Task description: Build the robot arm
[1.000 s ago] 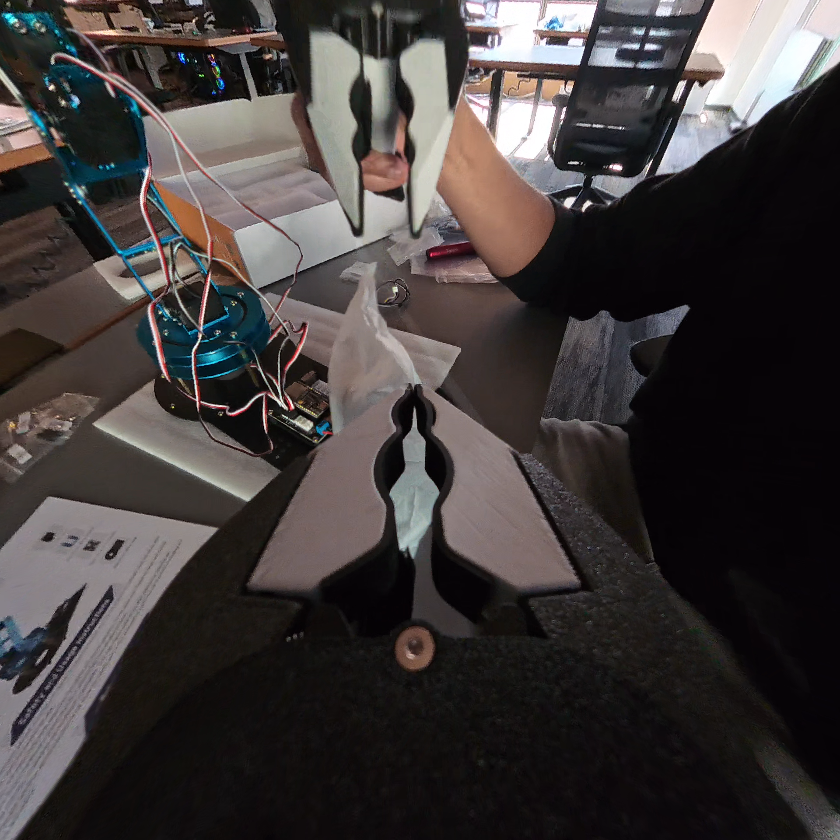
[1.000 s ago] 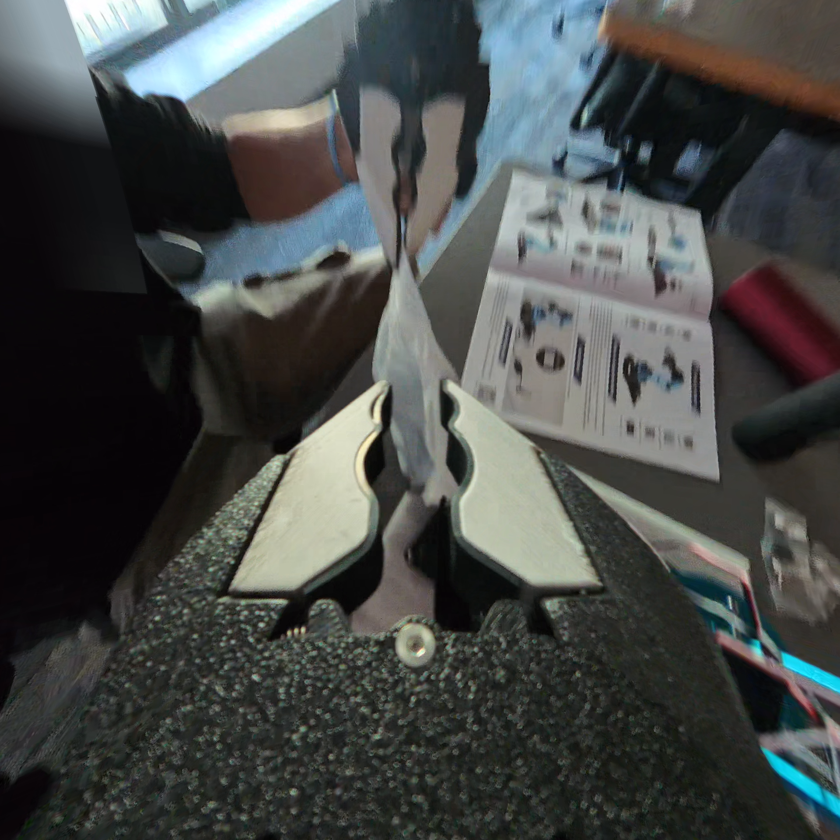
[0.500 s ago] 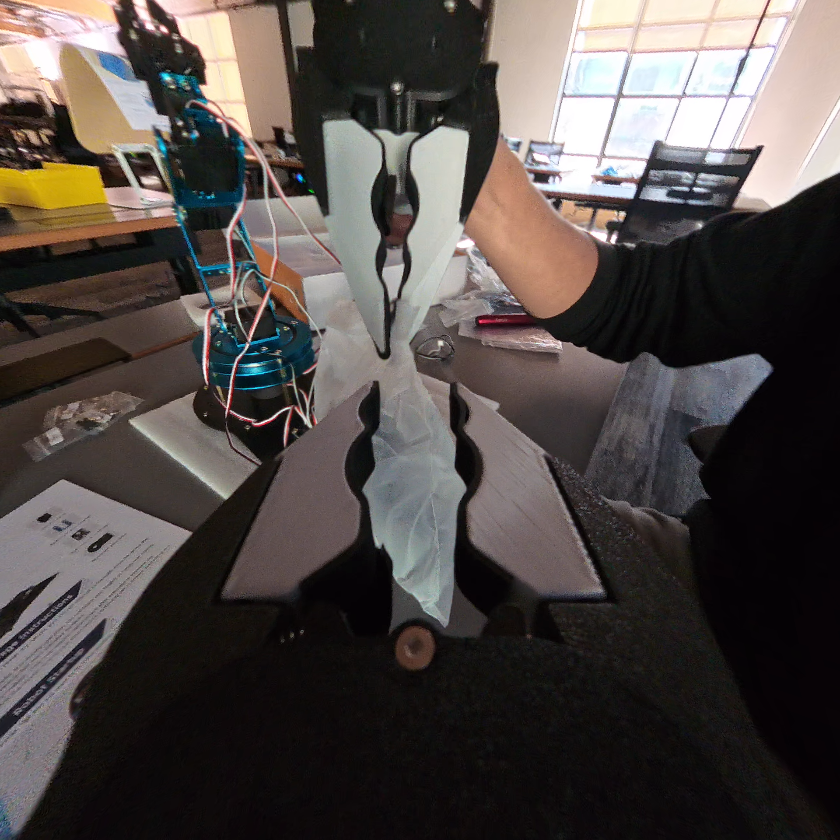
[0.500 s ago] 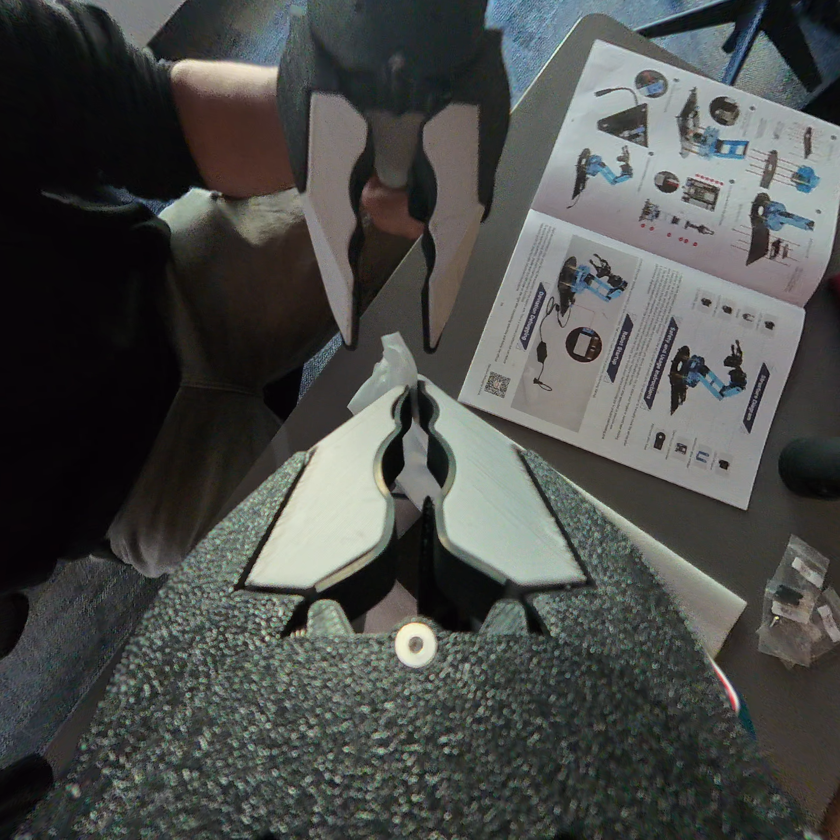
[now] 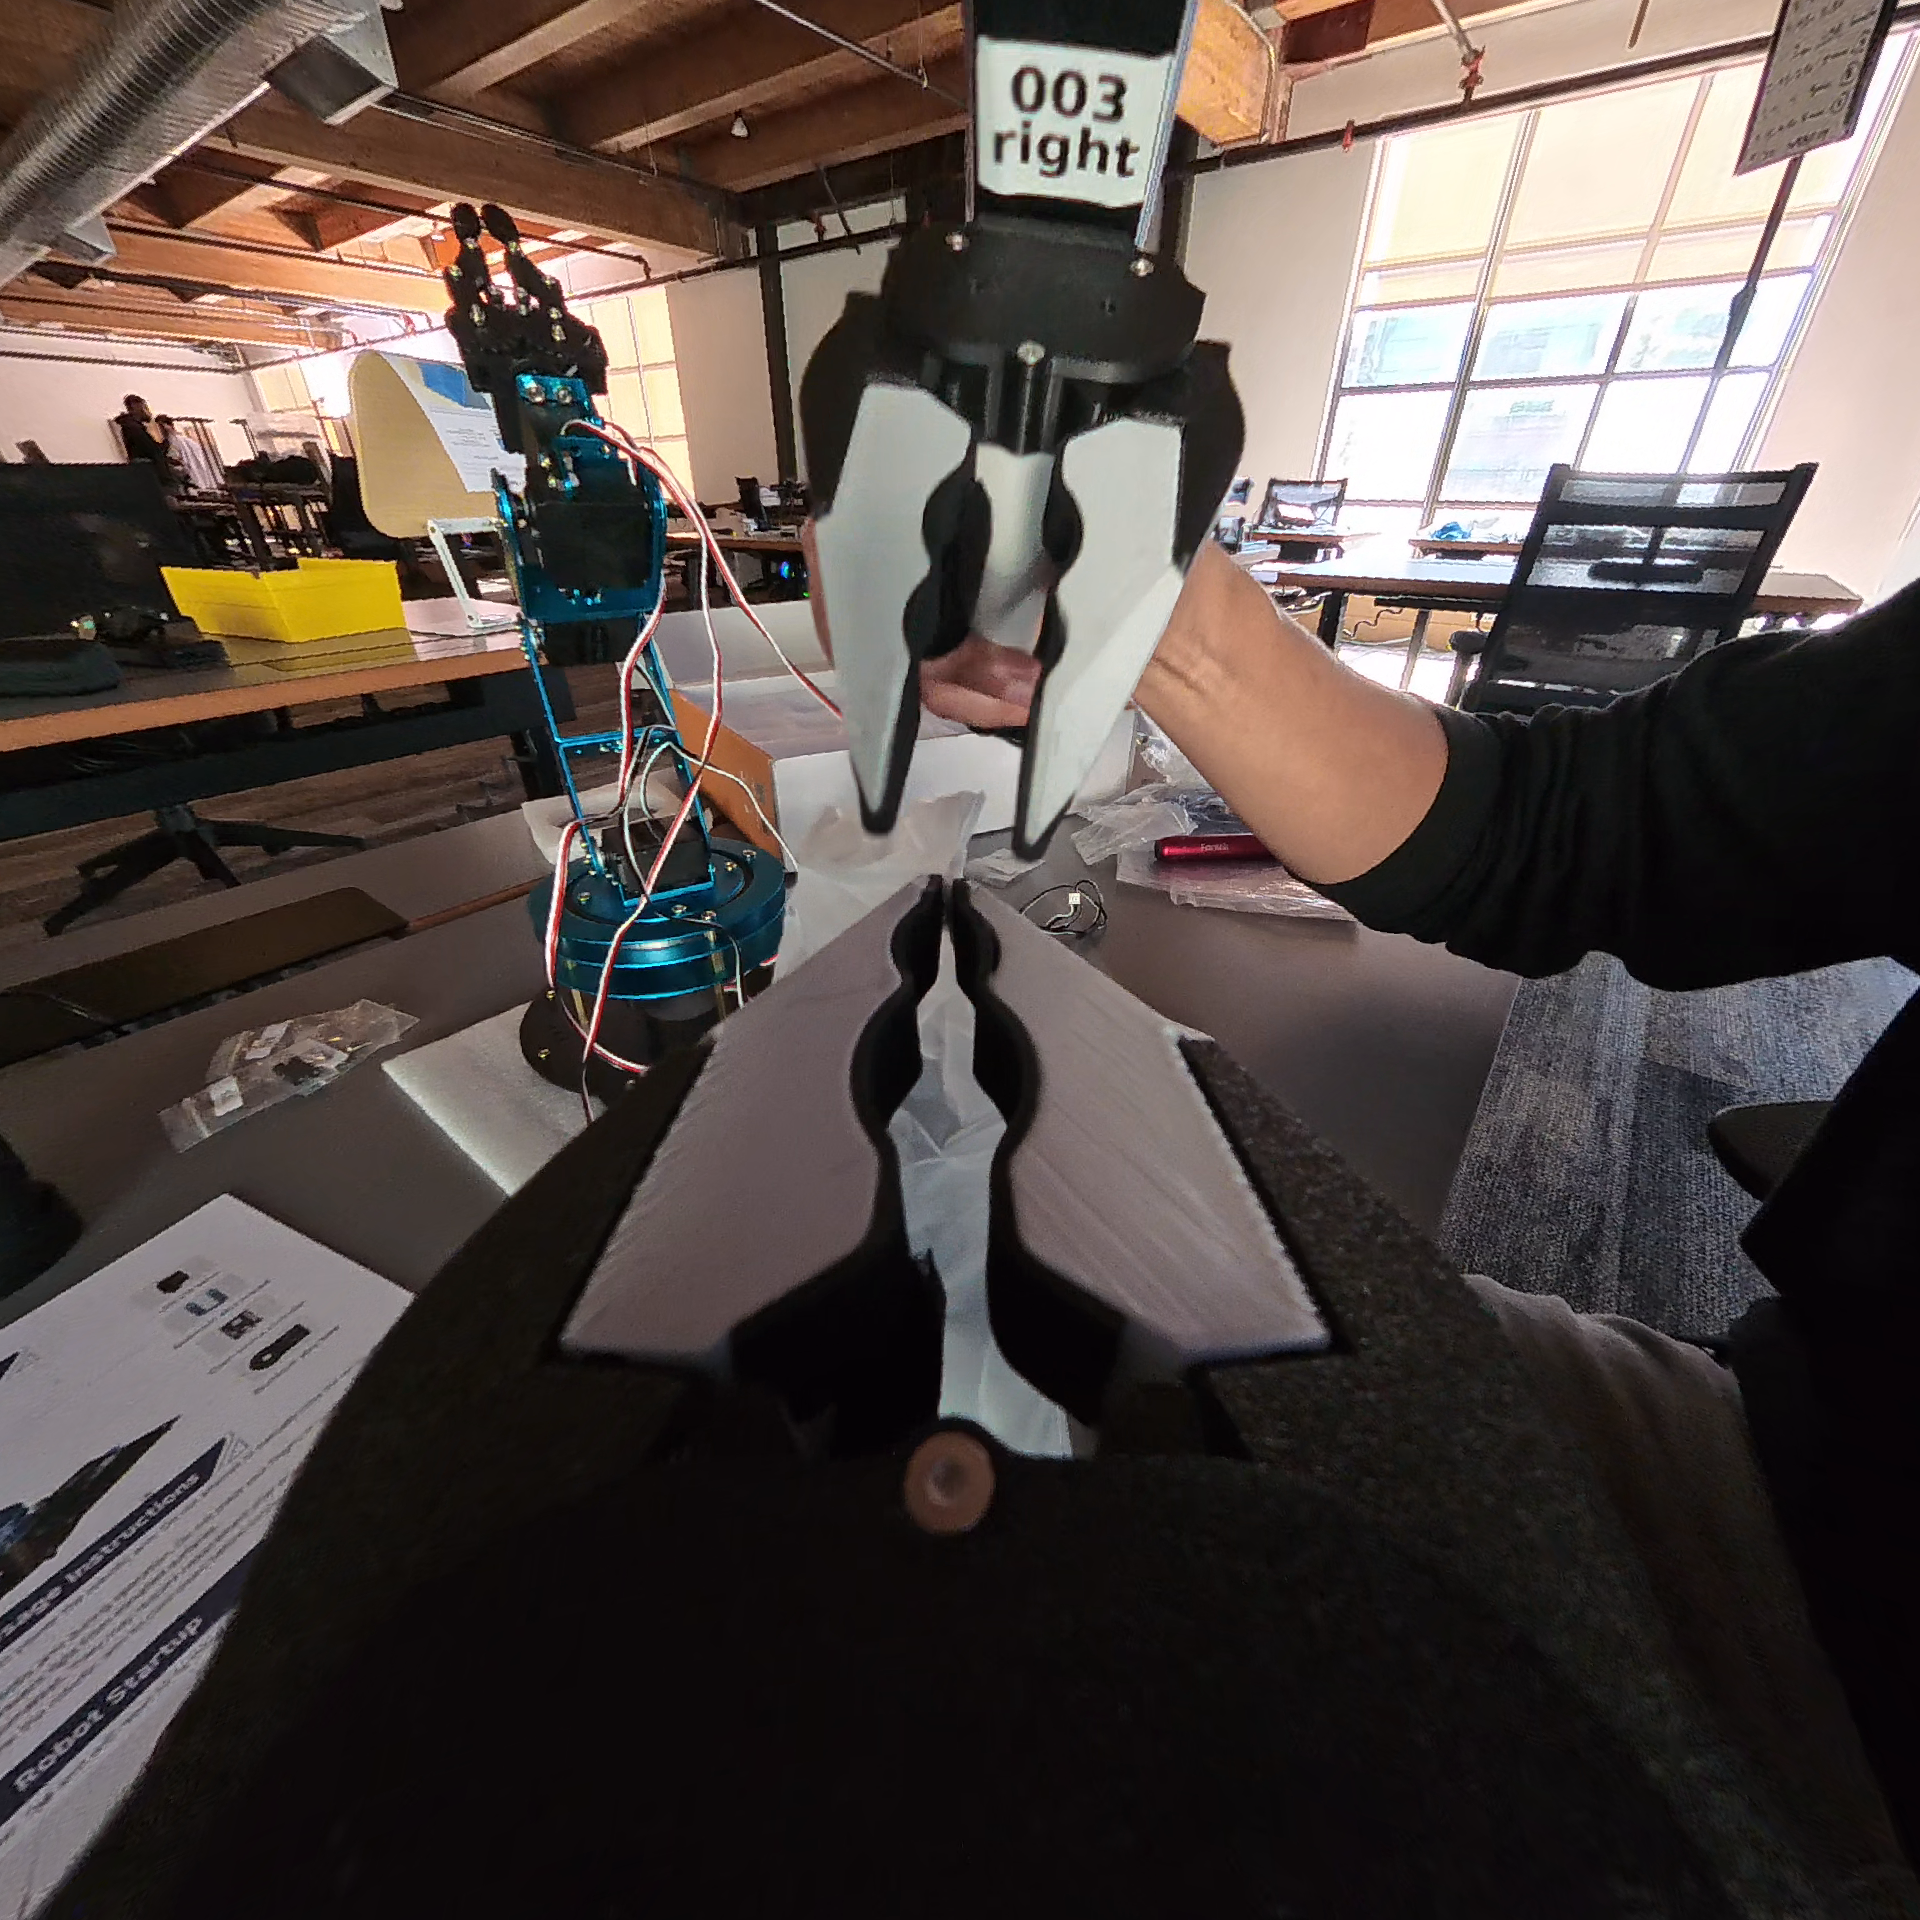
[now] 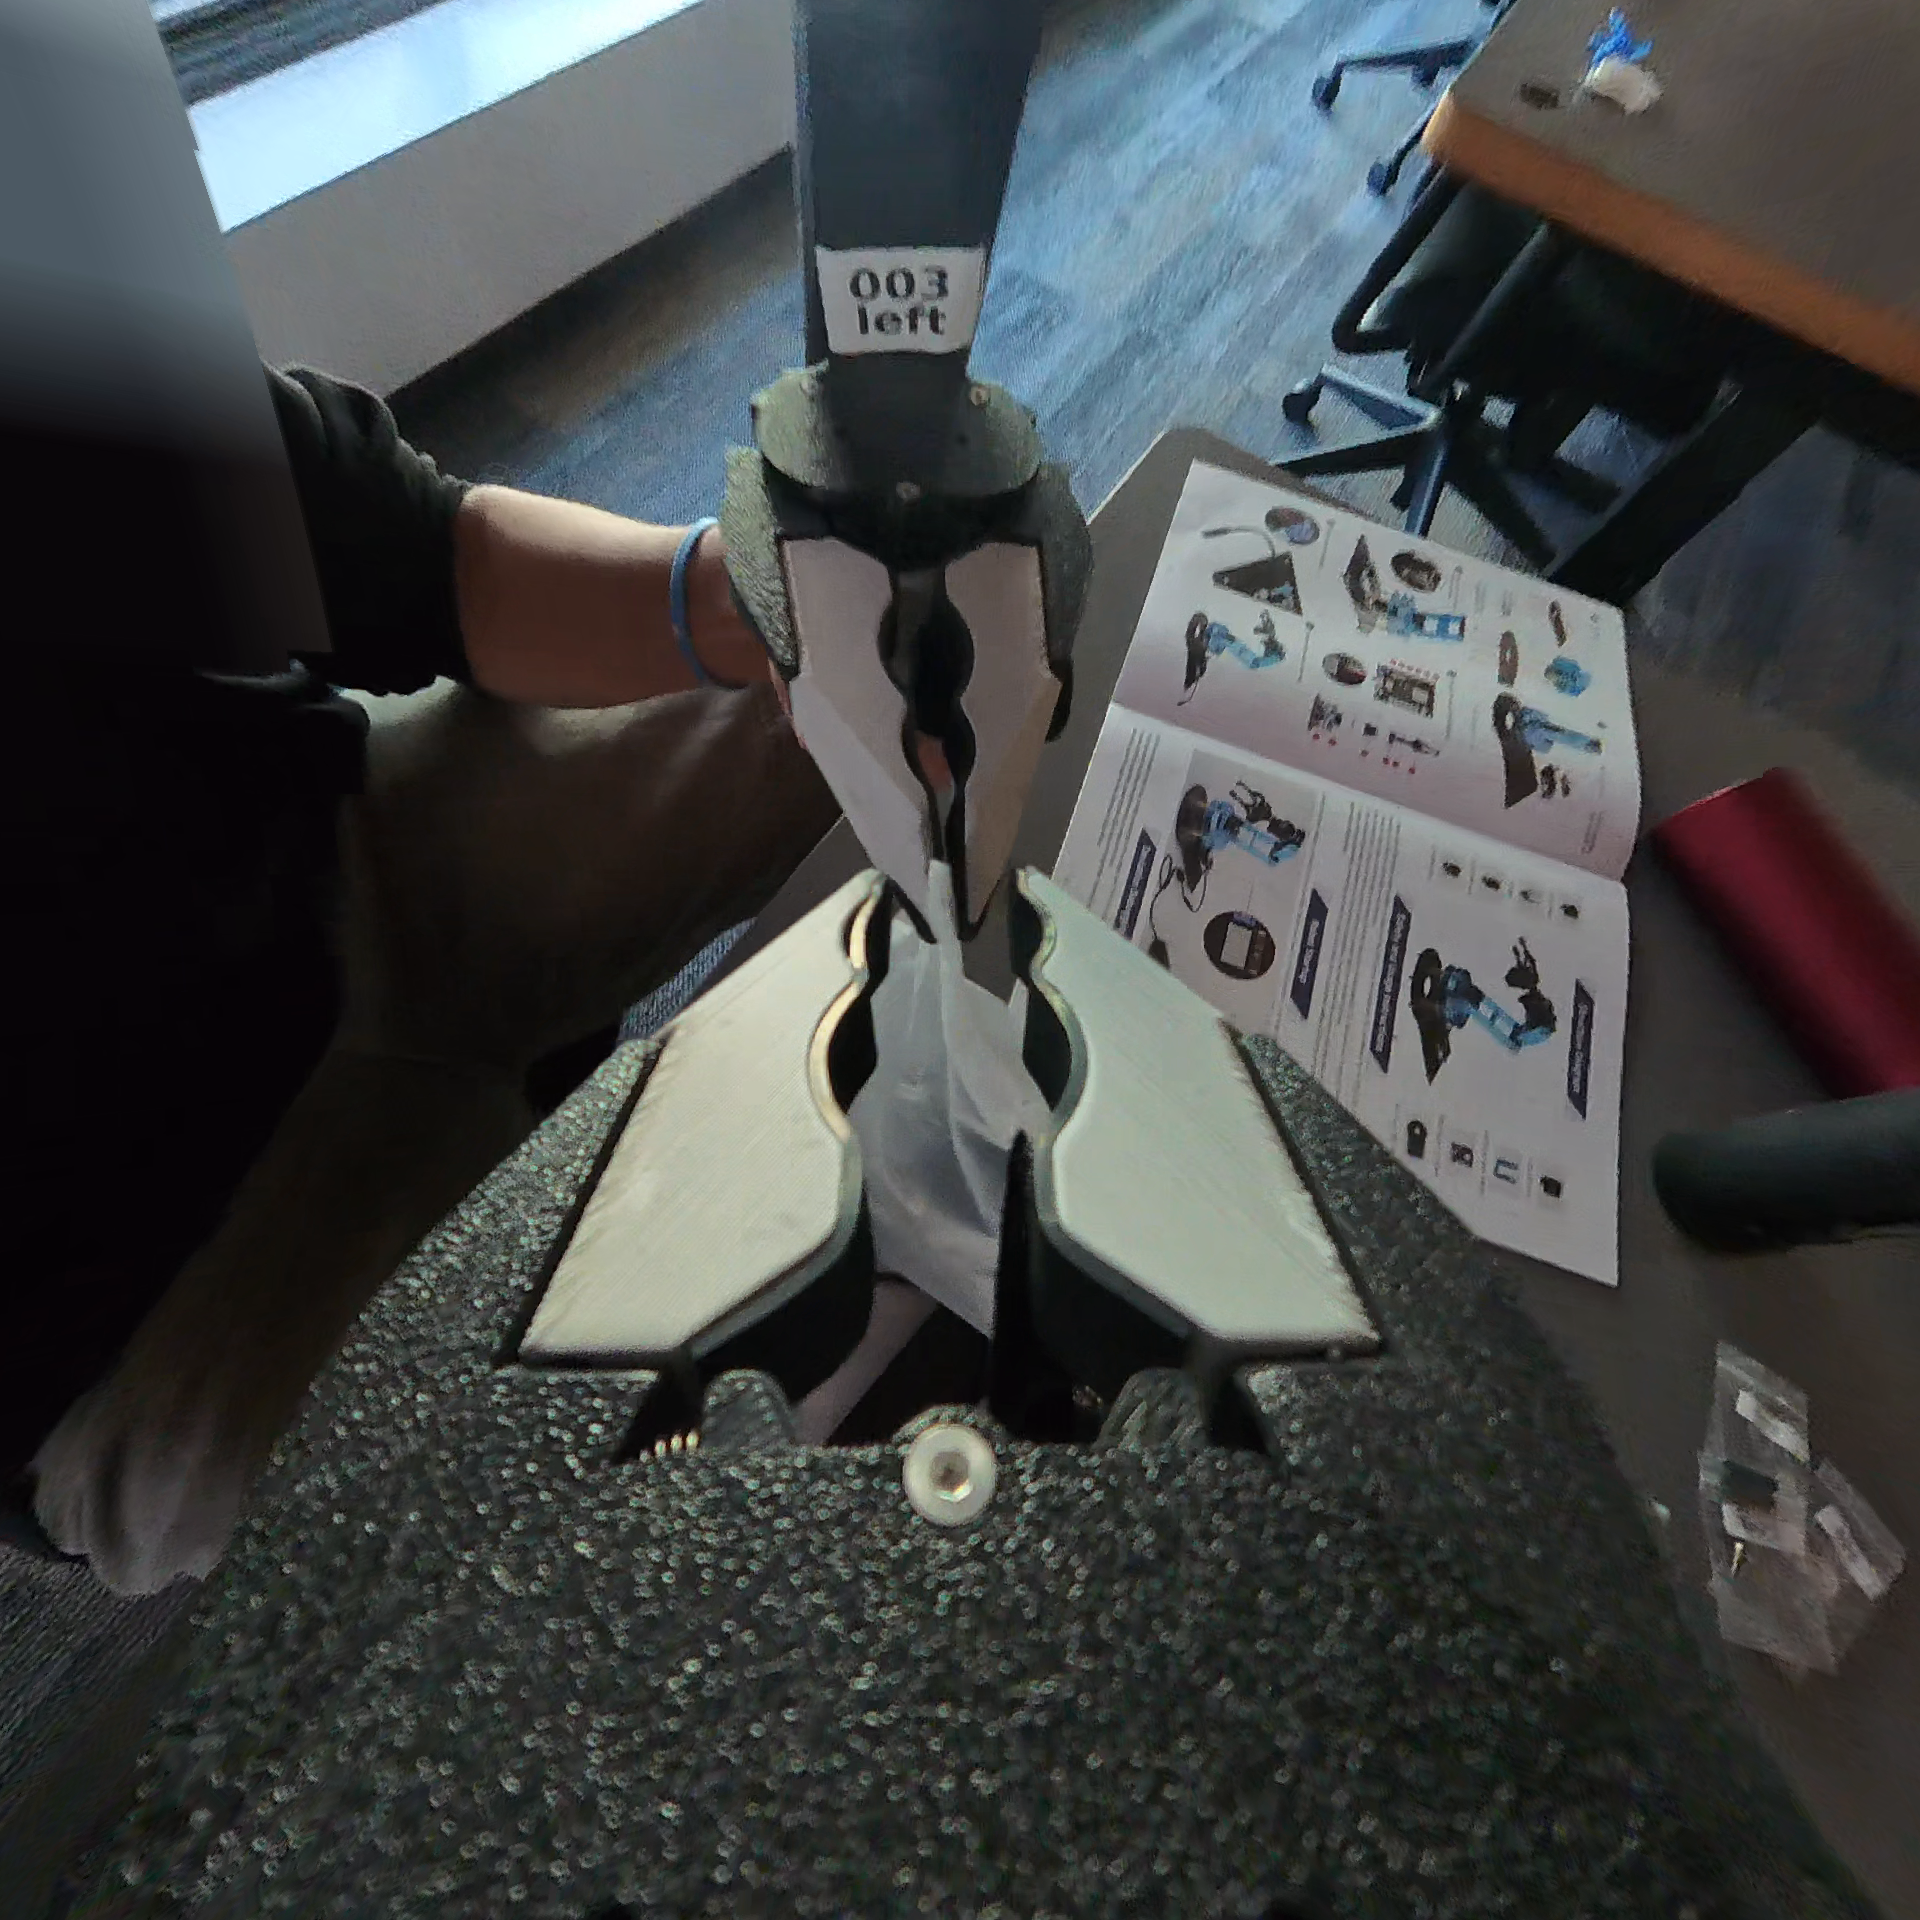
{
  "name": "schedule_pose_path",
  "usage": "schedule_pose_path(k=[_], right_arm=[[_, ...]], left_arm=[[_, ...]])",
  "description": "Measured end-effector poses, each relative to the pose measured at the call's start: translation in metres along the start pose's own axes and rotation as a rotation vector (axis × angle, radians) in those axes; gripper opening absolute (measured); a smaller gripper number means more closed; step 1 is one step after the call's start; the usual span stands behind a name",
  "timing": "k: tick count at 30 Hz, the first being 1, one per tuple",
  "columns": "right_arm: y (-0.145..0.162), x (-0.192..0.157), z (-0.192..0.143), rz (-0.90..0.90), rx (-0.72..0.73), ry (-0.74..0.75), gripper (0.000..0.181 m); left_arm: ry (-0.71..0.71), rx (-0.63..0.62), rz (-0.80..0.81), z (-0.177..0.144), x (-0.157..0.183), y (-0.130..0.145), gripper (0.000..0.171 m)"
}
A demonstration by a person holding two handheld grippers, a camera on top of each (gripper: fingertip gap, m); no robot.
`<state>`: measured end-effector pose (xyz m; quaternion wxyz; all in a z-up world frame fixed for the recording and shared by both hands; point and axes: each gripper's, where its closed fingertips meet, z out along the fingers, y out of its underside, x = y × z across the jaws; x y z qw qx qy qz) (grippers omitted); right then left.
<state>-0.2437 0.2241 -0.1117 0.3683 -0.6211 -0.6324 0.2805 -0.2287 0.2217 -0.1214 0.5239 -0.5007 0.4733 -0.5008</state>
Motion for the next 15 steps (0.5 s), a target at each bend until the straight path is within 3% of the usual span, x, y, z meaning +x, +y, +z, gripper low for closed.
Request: schedule_pose_path(k=[4,6,11,15], right_arm=[[0.003,0.001,0.004,-0.020,-0.045,-0.001,0.000],[0.002,0.001,0.004,-0.001,-0.030,0.006,0.000],[0.001,0.008,0.011,0.295,0.100,0.096,0.000],[0.003,0.007,0.009,0.392,0.155,0.206,0.000]], left_arm=[[-0.032,-0.001,0.044,0.000,0.000,-0.001,0.000],[-0.077,0.004,0.094,-0.001,-0.001,-0.002,0.000],[-0.320,0.014,0.309,-0.007,-0.007,0.002,0.000],[-0.374,0.033,0.315,-0.005,-0.003,0.003,0.000]])
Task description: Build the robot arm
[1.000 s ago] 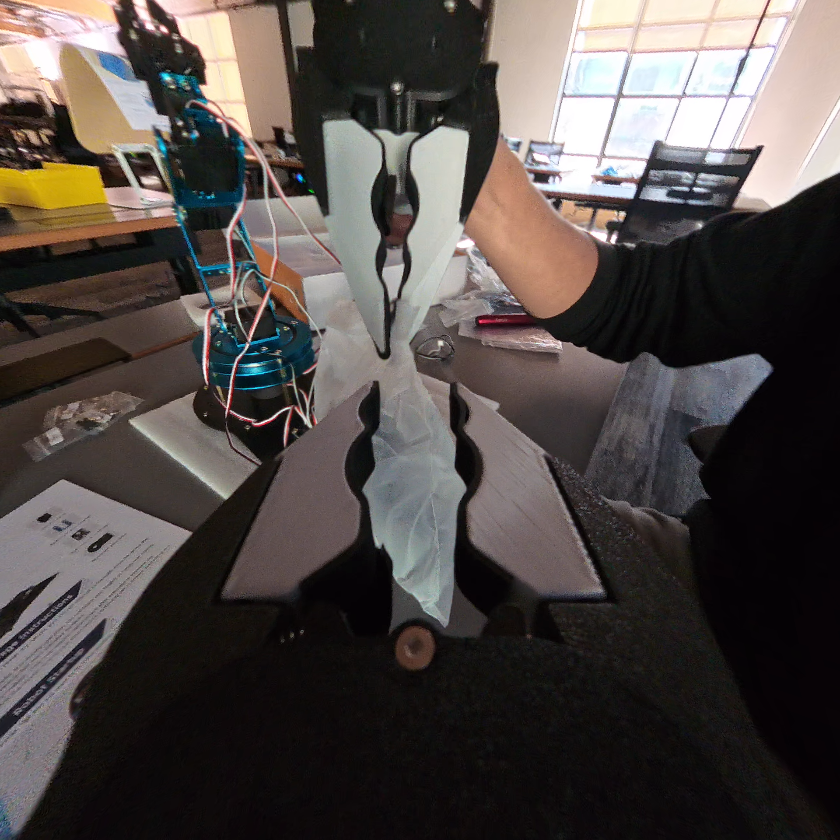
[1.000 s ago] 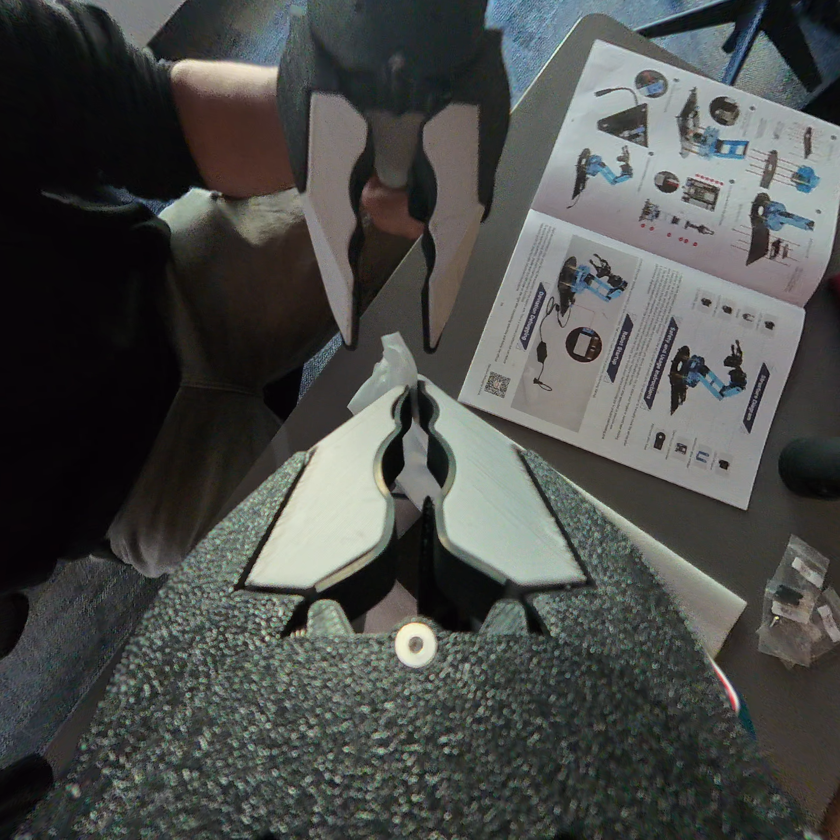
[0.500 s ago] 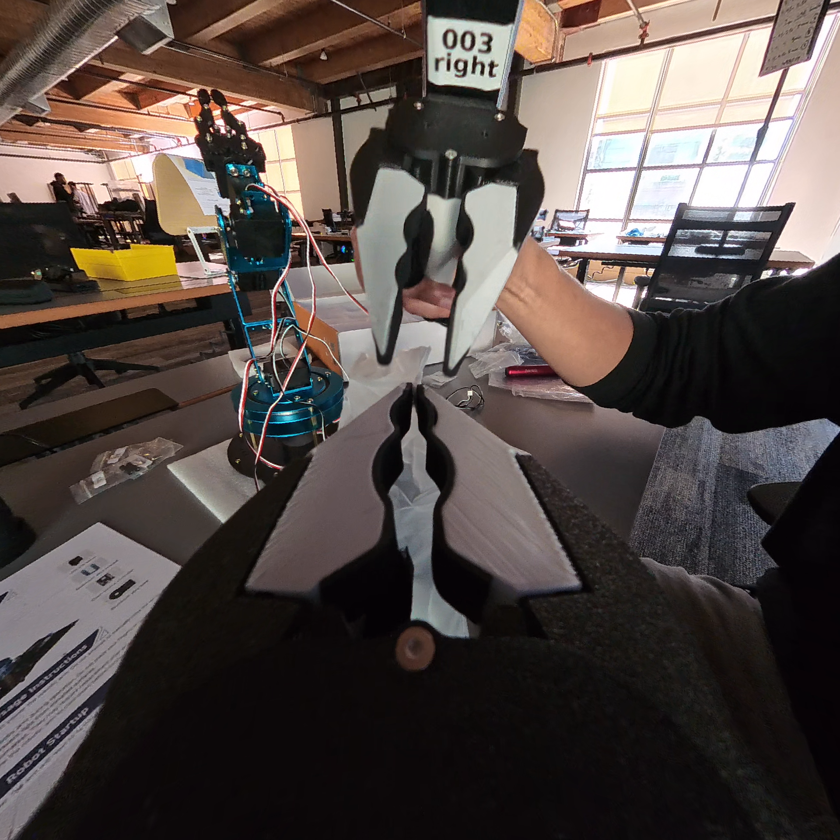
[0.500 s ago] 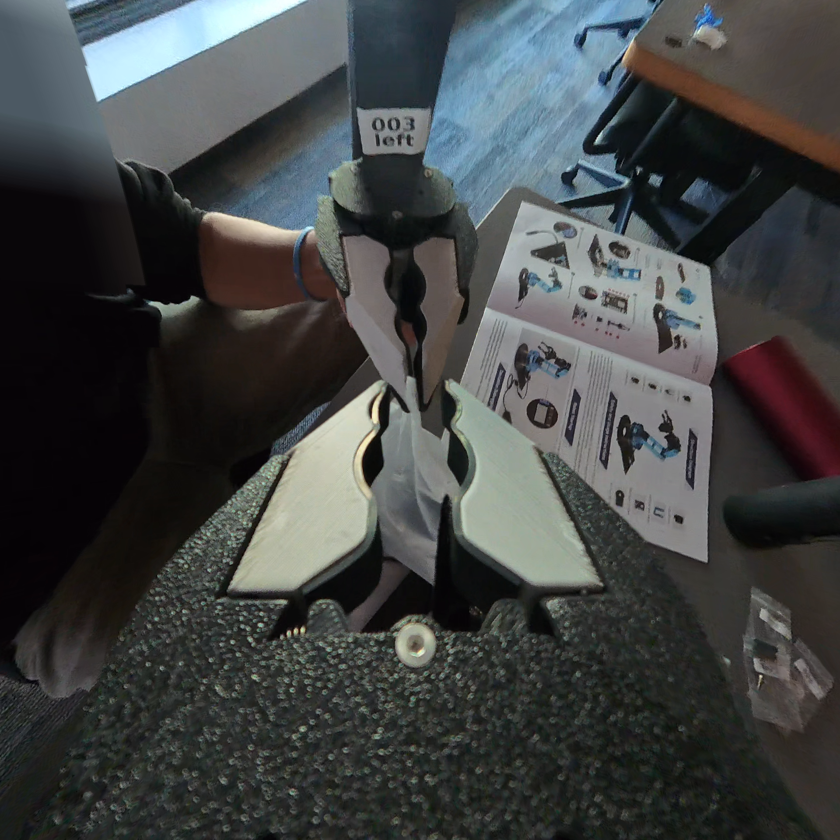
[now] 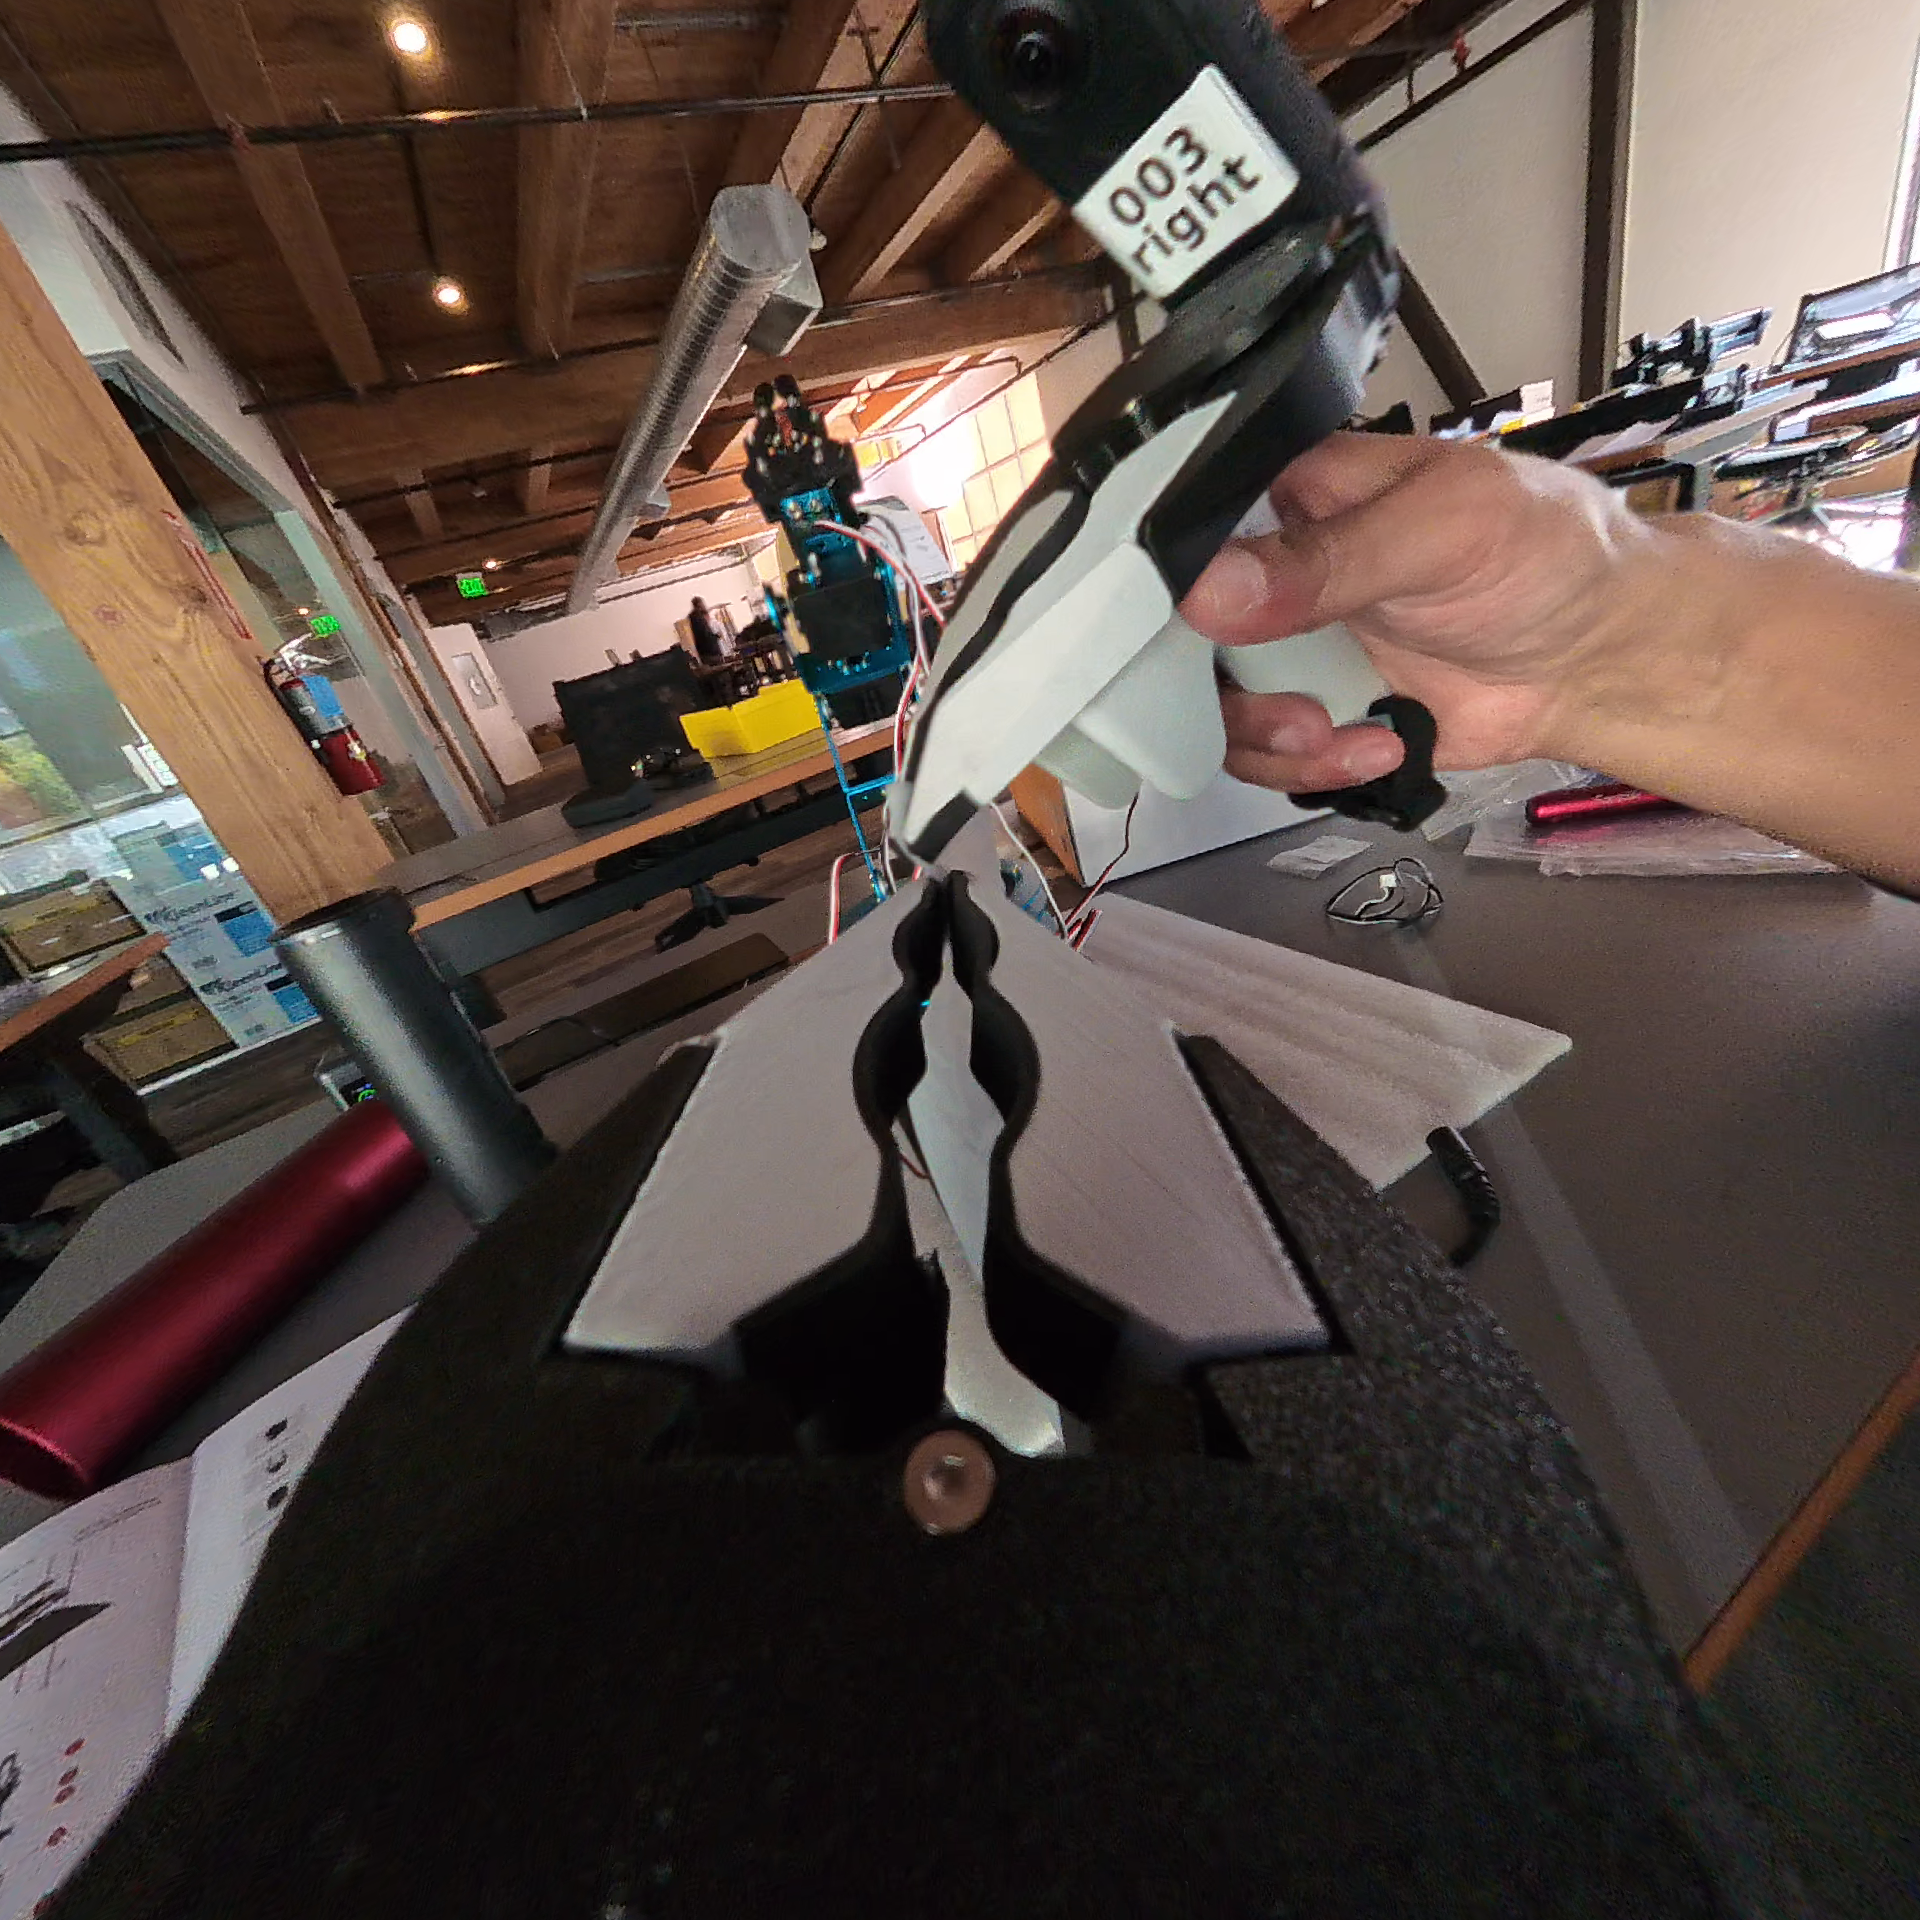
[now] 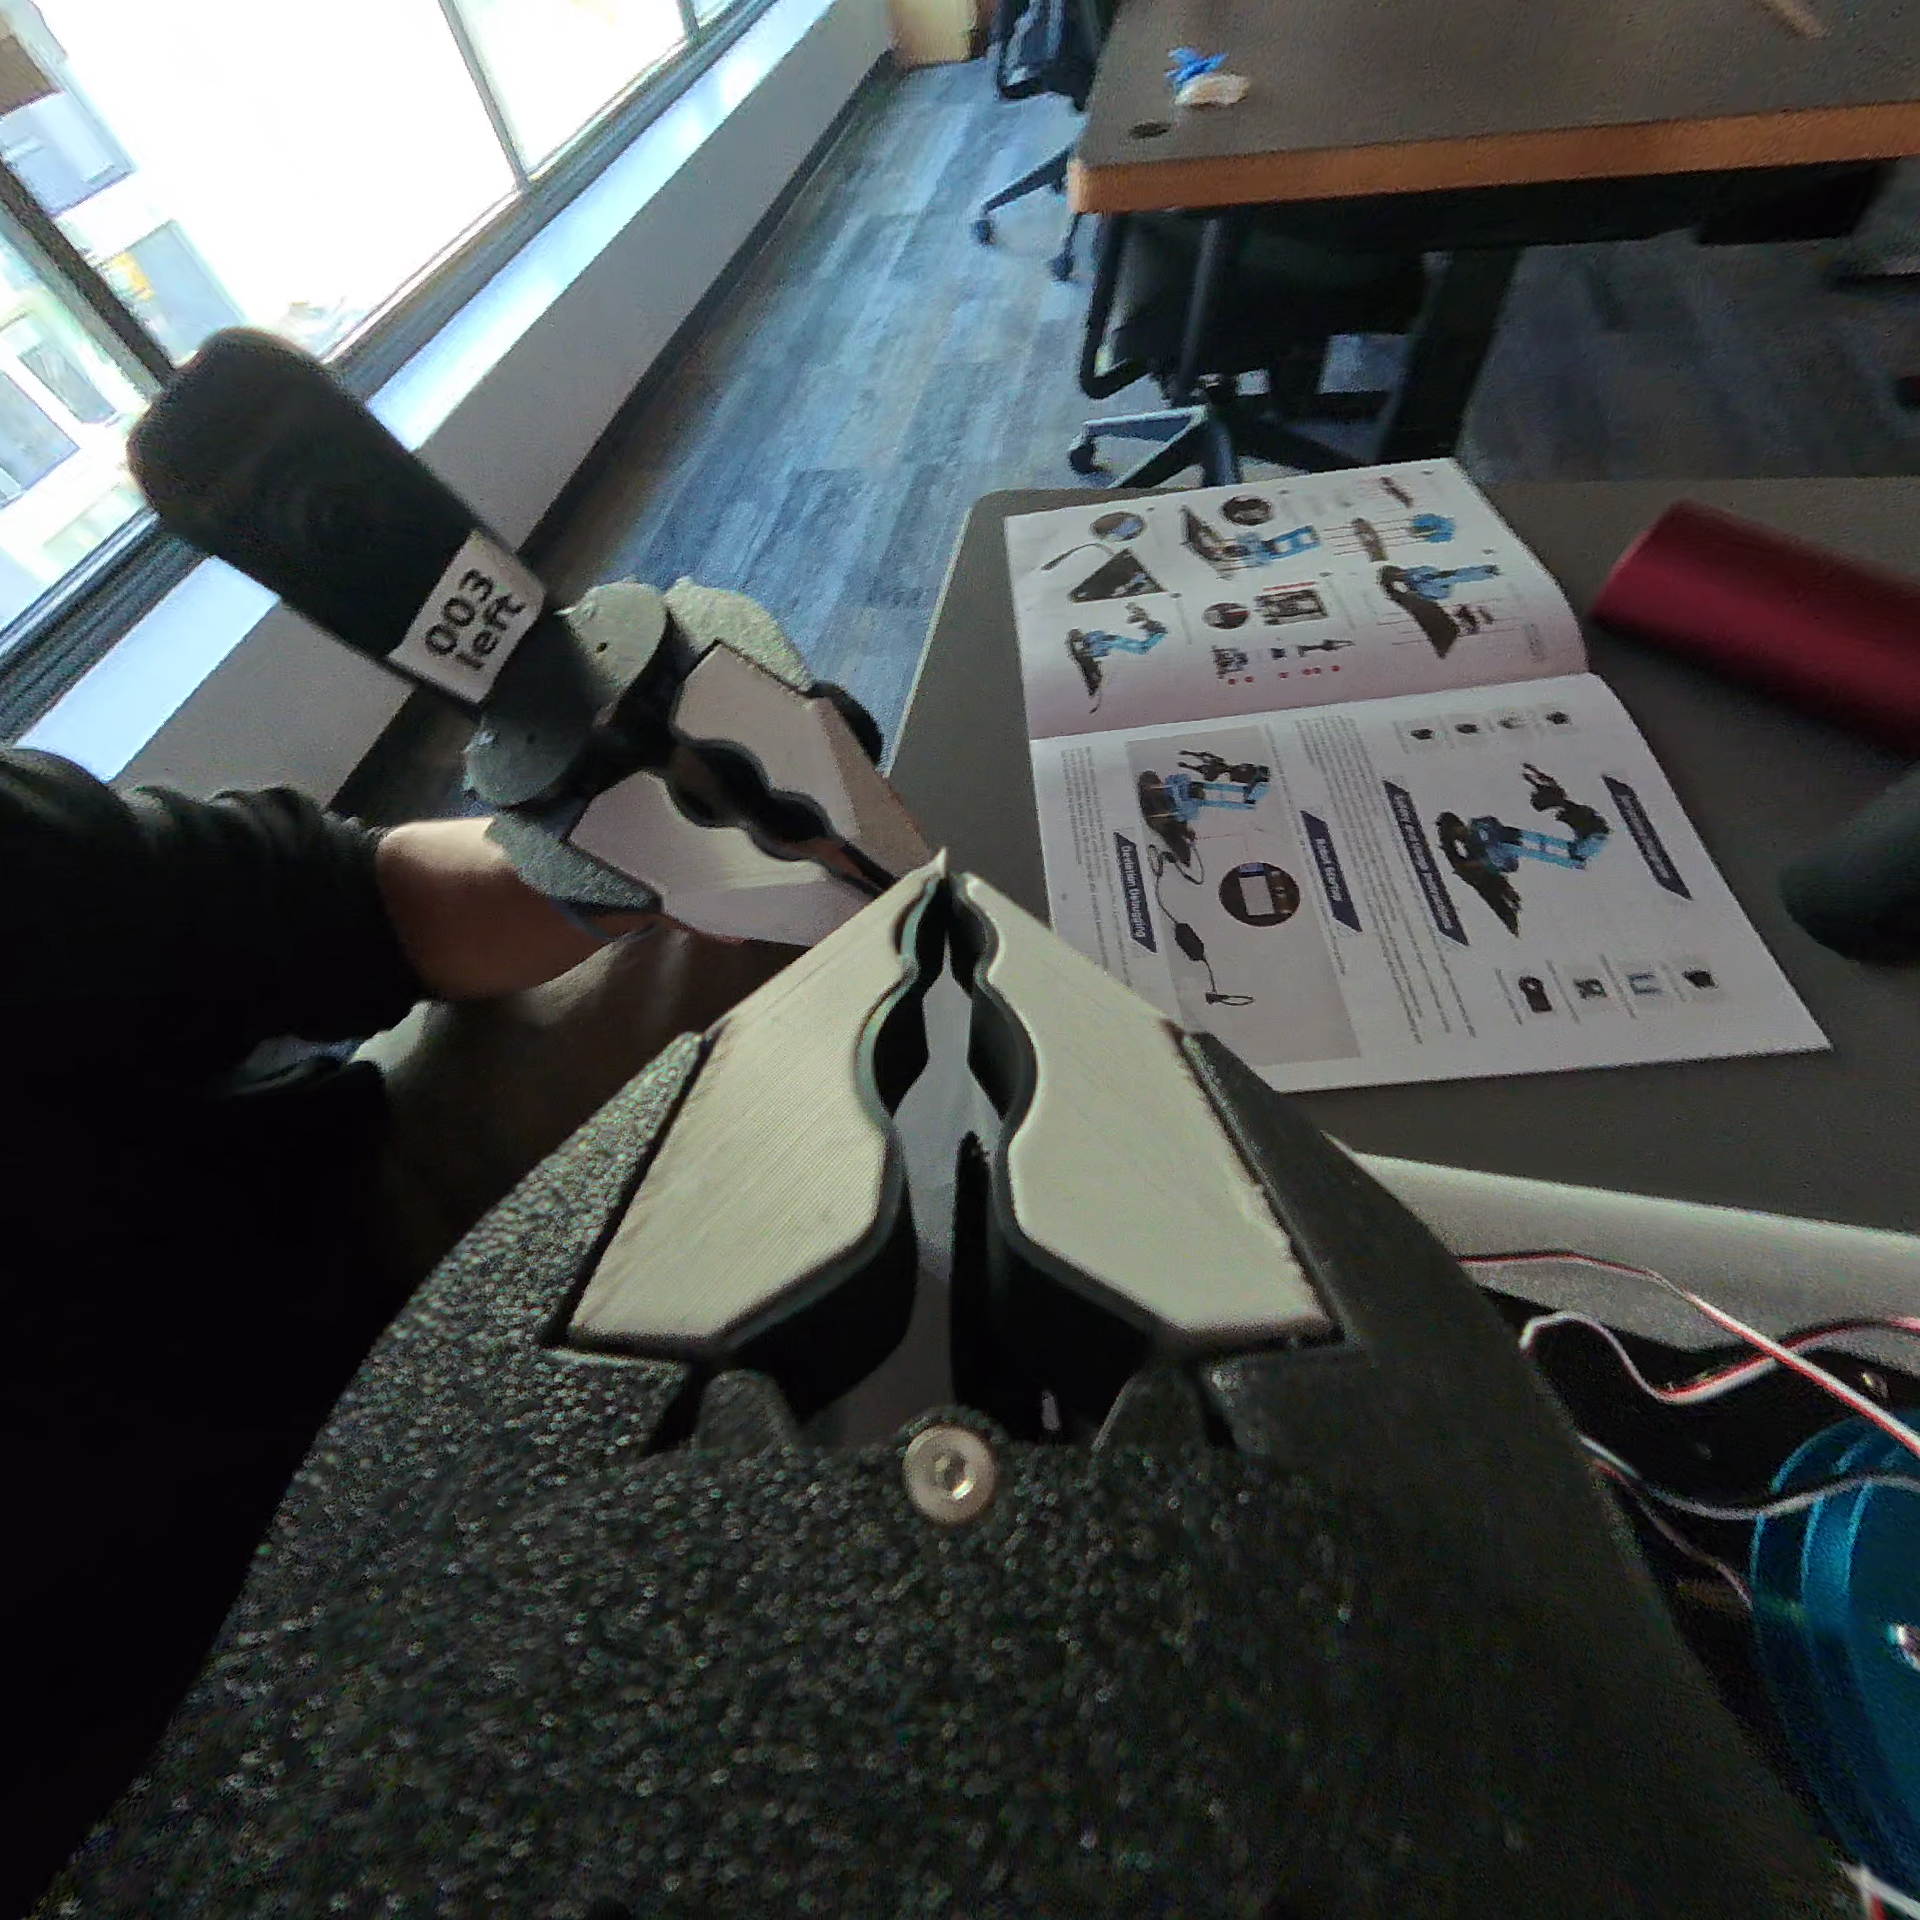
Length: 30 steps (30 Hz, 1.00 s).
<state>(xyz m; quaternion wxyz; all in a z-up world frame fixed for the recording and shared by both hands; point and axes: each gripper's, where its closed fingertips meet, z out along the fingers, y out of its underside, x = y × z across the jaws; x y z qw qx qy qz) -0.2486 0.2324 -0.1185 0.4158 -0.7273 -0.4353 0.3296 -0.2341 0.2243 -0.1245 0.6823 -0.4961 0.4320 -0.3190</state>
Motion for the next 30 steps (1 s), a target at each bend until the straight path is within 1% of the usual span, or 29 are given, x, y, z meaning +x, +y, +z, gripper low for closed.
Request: schedule_pose_path(k=[3,5,7,9,11,12,13,15,17,19,20,23,25,27,30], right_arm=[[0.001,0.007,0.002,0.021,0.030,0.083,0.000],[0.000,0.009,0.003,-0.010,0.028,0.130,0.000],[-0.003,0.010,0.003,0.014,0.029,0.128,0.000],[-0.001,0.004,0.003,-0.004,0.003,0.068,0.000],[-0.007,-0.003,-0.006,-0.022,0.023,-0.018,0.001],[-0.013,-0.009,-0.014,-0.042,0.053,-0.073,0.017],[-0.014,-0.014,-0.024,-0.083,0.051,-0.131,0.027],[-0.003,-0.003,-0.034,-0.210,-0.013,-0.089,0.027],[0.002,-0.008,-0.038,-0.354,0.008,-0.092,0.027],[0.008,-0.004,-0.034,-0.440,-0.010,-0.053,0.028],[0.012,0.000,-0.031,-0.463,-0.038,-0.028,0.031],[0.019,0.004,-0.023,-0.497,-0.075,-0.008,0.031],[0.021,0.001,-0.020,-0.495,-0.078,-0.036,0.030],[0.025,0.007,-0.017,-0.491,-0.099,-0.024,0.029],[0.029,0.023,-0.020,-0.494,-0.128,0.035,0.029]], left_arm=[[0.005,-0.002,-0.033,0.002,-0.001,0.003,0.000],[-0.013,-0.007,0.002,0.002,-0.004,0.004,0.000],[-0.017,-0.009,0.016,0.003,-0.006,0.002,0.000],[0.026,0.000,-0.011,0.000,-0.004,0.002,0.000],[0.075,0.027,-0.092,-0.003,-0.004,-0.001,0.000],[0.076,0.029,-0.094,-0.005,-0.006,0.000,0.000],[0.077,0.032,-0.100,-0.006,-0.007,0.001,0.000],[0.100,0.047,-0.161,-0.009,-0.009,0.001,0.000],[0.106,0.055,-0.176,-0.010,-0.009,0.001,0.000],[0.116,0.057,-0.179,-0.009,-0.006,0.000,0.000],[0.122,0.058,-0.186,-0.009,-0.006,-0.001,0.000],[0.128,0.057,-0.187,-0.009,-0.005,-0.001,0.000],[0.135,0.056,-0.185,-0.008,-0.003,-0.001,0.000],[0.137,0.054,-0.180,-0.008,-0.002,-0.002,0.000],[0.143,0.057,-0.185,-0.008,-0.002,-0.002,0.000]])
